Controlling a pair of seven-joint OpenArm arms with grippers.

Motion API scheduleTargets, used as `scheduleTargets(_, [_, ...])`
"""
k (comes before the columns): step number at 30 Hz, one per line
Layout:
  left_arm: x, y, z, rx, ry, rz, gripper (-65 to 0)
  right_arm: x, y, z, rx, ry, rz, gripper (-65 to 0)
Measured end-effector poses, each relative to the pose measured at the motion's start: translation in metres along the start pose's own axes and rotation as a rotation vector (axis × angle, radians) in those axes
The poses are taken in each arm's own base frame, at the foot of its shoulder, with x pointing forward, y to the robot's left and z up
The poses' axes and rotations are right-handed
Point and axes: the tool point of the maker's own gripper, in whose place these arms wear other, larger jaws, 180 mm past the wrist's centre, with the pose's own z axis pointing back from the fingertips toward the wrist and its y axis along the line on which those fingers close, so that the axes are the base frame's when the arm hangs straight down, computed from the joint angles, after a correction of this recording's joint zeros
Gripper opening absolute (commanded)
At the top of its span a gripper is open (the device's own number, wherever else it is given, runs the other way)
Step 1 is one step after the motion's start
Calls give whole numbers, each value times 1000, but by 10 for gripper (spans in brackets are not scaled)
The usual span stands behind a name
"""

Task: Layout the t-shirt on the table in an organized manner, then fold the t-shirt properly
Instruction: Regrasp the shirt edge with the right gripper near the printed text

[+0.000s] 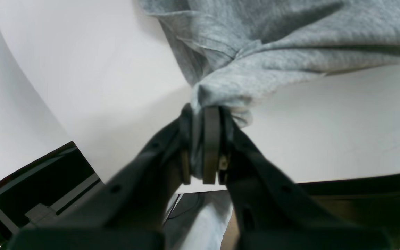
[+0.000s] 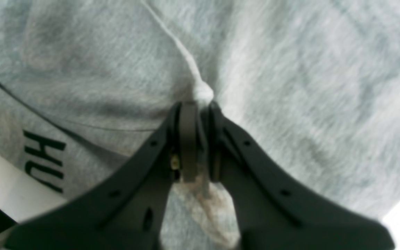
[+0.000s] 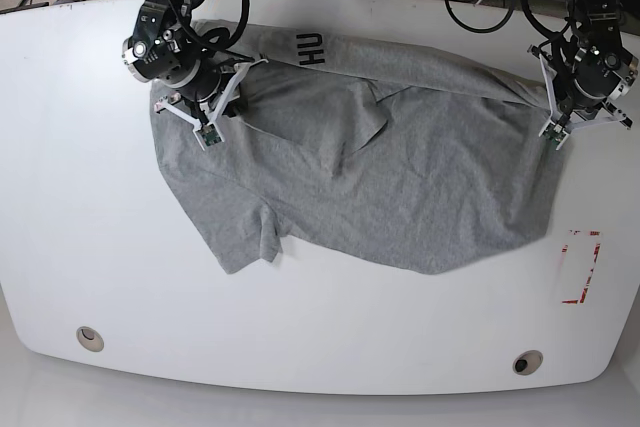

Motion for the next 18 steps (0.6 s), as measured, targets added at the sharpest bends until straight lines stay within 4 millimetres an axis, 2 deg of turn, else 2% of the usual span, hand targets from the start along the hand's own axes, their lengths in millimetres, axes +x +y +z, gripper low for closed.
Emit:
scheduleTargets(9, [0,0,0,0,1,0,-650,-15,6,8,-3,24,1,-650])
scheduleTargets(18, [2,1,0,1,-4,2,-650,-15,8,20,-22,11,19,-650])
